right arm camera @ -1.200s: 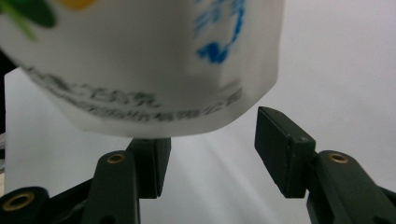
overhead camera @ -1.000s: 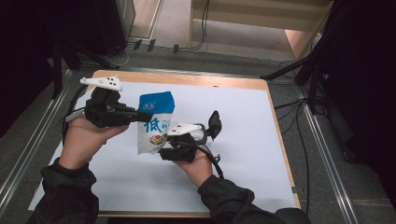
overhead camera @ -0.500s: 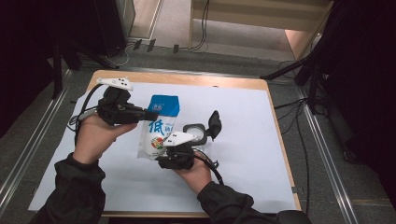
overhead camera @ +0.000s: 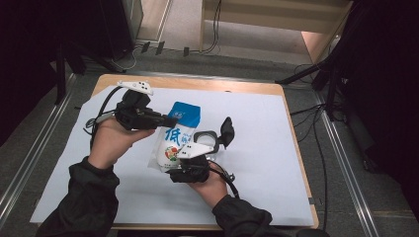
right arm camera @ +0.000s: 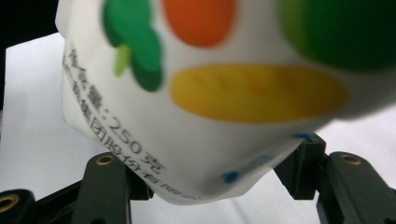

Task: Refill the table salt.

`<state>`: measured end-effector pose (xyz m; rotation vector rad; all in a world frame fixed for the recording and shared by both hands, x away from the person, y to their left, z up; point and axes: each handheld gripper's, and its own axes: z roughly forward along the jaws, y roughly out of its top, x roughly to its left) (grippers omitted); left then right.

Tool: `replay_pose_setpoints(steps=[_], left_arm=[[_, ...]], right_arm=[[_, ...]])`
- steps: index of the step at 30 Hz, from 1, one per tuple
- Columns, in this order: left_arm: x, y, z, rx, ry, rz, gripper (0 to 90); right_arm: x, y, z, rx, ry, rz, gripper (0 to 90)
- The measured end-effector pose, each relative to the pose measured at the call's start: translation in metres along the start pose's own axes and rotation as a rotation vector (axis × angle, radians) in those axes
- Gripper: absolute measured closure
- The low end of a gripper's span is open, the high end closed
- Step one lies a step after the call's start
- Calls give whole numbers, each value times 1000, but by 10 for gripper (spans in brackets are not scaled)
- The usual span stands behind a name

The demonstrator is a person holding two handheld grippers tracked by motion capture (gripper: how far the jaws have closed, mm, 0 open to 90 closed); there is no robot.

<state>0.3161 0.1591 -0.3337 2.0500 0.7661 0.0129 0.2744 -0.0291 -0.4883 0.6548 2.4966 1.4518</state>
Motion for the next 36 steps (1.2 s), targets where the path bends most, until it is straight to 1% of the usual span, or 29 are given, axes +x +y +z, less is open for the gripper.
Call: replay_pose_setpoints(steps=[1, 2, 3, 4, 5, 7, 8, 9, 13, 18, 20, 21, 24, 26, 28, 30, 32, 34, 36], left_arm=[[0, 1, 1, 5, -6, 2, 900], [0, 1, 3, 4, -8, 4, 900], [0, 1, 6, 9, -14, 8, 900], [0, 2, 8, 11, -21, 5, 900], [-1, 2, 11, 13, -22, 9, 900], [-2, 3, 15, 22, -23, 15, 900], [-1, 3, 17, 24, -19, 14, 900], [-1, 4, 19, 26, -20, 16, 900], [3, 4, 29, 40, -29, 12, 900], [5, 3, 34, 44, -31, 4, 900], [6, 3, 38, 54, -36, 6, 900], [7, 2, 40, 56, -37, 5, 900], [7, 2, 45, 70, -40, 4, 897], [8, 0, 48, 71, -54, -5, 884], [8, 0, 51, 79, -50, -3, 871], [9, -1, 52, 90, -47, -4, 868], [10, -2, 53, 96, -55, -12, 857], [11, -3, 54, 93, -59, -19, 853], [12, -4, 55, 107, -58, -19, 849]], right_arm=[[1, 0, -1, -4, 1, -19, 425], [6, 0, -2, -12, -10, -56, 476], [6, 0, -2, -12, -10, -56, 476], [8, 0, -3, -8, -21, -73, 498], [9, -1, -3, -10, -25, -80, 498], [8, -2, -2, -1, -17, -59, 498], [8, -3, -2, 4, -25, -56, 498], [7, -4, -1, 8, -29, -53, 498], [3, -9, 0, 24, -26, -16, 496], [2, -11, 1, 26, -29, -8, 497], [3, -11, 2, 31, -34, -20, 497], [3, -12, 2, 35, -28, -18, 497], [3, -15, 4, 38, -8, 4, 499], [2, -16, 4, 40, 0, 13, 504], [2, -18, 5, 47, 6, 24, 507], [2, -19, 5, 48, 6, 27, 507], [2, -20, 6, 51, 3, 30, 507], [2, -21, 6, 53, 6, 35, 508], [1, -22, 7, 51, 10, 37, 510]])
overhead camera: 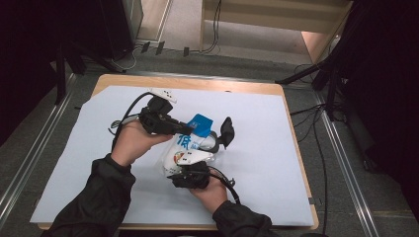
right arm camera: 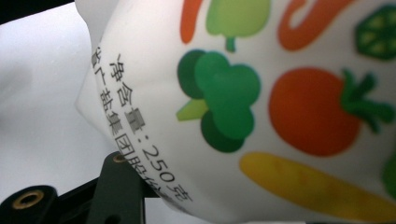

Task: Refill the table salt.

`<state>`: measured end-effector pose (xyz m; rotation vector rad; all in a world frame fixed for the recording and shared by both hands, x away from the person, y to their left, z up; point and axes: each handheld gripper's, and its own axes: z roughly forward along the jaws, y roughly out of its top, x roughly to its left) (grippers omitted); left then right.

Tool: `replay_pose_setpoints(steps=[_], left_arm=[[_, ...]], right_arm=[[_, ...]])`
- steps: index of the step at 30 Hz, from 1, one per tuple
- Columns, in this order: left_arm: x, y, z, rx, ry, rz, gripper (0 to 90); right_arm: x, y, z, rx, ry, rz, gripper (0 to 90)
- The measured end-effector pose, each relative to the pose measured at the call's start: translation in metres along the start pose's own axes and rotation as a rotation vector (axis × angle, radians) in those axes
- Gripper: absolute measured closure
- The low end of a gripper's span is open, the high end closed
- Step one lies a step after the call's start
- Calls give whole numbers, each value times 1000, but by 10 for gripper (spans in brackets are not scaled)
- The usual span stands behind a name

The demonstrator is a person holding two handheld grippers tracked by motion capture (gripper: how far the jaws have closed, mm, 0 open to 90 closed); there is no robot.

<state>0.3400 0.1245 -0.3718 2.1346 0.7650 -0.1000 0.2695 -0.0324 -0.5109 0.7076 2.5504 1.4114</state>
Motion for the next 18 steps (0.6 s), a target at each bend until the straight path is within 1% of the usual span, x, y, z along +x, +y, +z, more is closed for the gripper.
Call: replay_pose_setpoints(steps=[4, 7, 9, 13, 17, 18], left_arm=[[2, -1, 2, 15, 5, -7, 857], [3, -2, 4, 6, 1, -14, 866], [4, -2, 6, 9, -3, -20, 856], [2, -3, 8, 26, 9, -7, 818], [3, -3, 8, 42, 10, -13, 807], [4, -4, 8, 36, 9, -17, 797]], right_arm=[[1, -3, 2, 7, 1, 3, 511], [2, -3, 2, 3, 3, 8, 516], [2, -3, 2, 4, 8, 11, 517], [2, -6, 3, 7, 10, 21, 520], [2, -8, 3, 8, 6, 17, 522], [3, -9, 3, 6, 6, 16, 522]])
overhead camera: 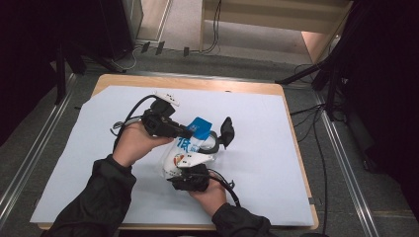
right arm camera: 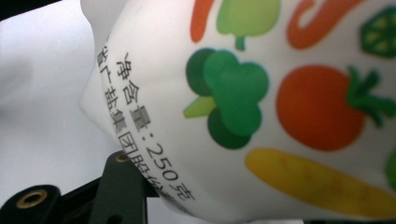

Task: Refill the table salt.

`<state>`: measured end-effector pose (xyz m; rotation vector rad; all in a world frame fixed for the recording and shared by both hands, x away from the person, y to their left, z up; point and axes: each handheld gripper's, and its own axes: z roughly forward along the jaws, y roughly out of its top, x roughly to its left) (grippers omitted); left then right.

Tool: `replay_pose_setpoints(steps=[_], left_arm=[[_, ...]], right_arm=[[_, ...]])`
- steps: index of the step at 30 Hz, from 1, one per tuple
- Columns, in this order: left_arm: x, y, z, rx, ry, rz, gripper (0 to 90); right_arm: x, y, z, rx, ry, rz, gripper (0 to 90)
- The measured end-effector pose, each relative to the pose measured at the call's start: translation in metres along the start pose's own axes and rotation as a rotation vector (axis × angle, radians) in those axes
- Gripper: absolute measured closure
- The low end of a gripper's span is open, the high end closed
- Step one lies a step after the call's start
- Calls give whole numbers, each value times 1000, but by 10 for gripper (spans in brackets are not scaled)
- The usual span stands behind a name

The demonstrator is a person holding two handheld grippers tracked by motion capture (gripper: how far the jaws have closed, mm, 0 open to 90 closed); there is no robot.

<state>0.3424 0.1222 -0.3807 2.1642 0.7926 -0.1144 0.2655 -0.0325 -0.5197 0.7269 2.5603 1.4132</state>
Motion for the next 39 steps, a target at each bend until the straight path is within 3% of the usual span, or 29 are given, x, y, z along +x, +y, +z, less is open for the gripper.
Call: replay_pose_setpoints(steps=[3, 5, 9, 14, 24, 39], left_arm=[[0, 0, -2, -1, 10, 0, 772], [0, 0, -2, -12, -15, 6, 768], [-1, 1, -3, -15, -16, 2, 772], [-3, 2, -5, -6, 16, 17, 893], [-4, 6, 7, -1, 47, 15, 892], [0, 9, 21, 17, 23, -5, 857]], right_arm=[[0, 0, -2, -6, -3, 3, 524], [0, 0, -2, -12, -6, -1, 524], [0, 1, -3, -15, -7, -4, 525], [2, 1, -4, -20, -12, -29, 528], [2, 2, -4, -13, 32, 31, 529], [3, 2, -6, -29, 83, 63, 563]])
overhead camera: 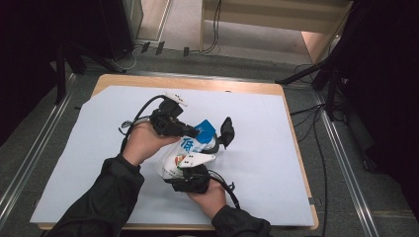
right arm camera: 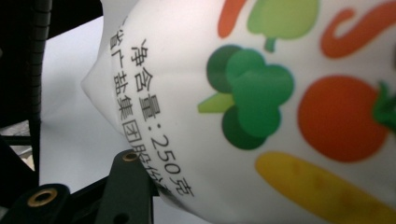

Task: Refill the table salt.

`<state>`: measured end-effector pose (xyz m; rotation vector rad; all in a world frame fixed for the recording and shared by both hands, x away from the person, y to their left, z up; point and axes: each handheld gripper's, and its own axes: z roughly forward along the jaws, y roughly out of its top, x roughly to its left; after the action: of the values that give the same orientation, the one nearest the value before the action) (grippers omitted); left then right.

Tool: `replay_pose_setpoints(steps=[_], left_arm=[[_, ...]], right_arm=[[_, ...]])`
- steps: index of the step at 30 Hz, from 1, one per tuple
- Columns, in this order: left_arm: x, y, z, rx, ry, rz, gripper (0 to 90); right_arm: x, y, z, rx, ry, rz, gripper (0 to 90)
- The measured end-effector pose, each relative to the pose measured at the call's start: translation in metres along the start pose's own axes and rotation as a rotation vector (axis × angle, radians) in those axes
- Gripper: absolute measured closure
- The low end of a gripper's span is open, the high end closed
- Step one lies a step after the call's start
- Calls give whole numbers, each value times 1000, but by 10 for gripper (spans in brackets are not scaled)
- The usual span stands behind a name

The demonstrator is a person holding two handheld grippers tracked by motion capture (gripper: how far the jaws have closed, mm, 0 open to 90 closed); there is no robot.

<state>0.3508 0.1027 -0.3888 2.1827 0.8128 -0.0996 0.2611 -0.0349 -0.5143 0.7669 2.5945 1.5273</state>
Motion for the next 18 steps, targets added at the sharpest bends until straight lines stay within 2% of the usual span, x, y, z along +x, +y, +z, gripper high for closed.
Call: replay_pose_setpoints(steps=[4, 8, 14, 18], left_arm=[[1, 0, 0, -5, 1, -3, 844], [2, 0, 0, -9, -1, -10, 815], [1, -1, 0, -1, 5, 0, 786], [1, -2, 0, -1, 8, 10, 829]], right_arm=[[-1, 0, -1, -3, -1, 4, 566], [-2, 1, -2, -10, 20, 20, 571], [0, -1, -1, -18, 10, 16, 573], [0, -2, -1, -20, 6, 2, 576]])
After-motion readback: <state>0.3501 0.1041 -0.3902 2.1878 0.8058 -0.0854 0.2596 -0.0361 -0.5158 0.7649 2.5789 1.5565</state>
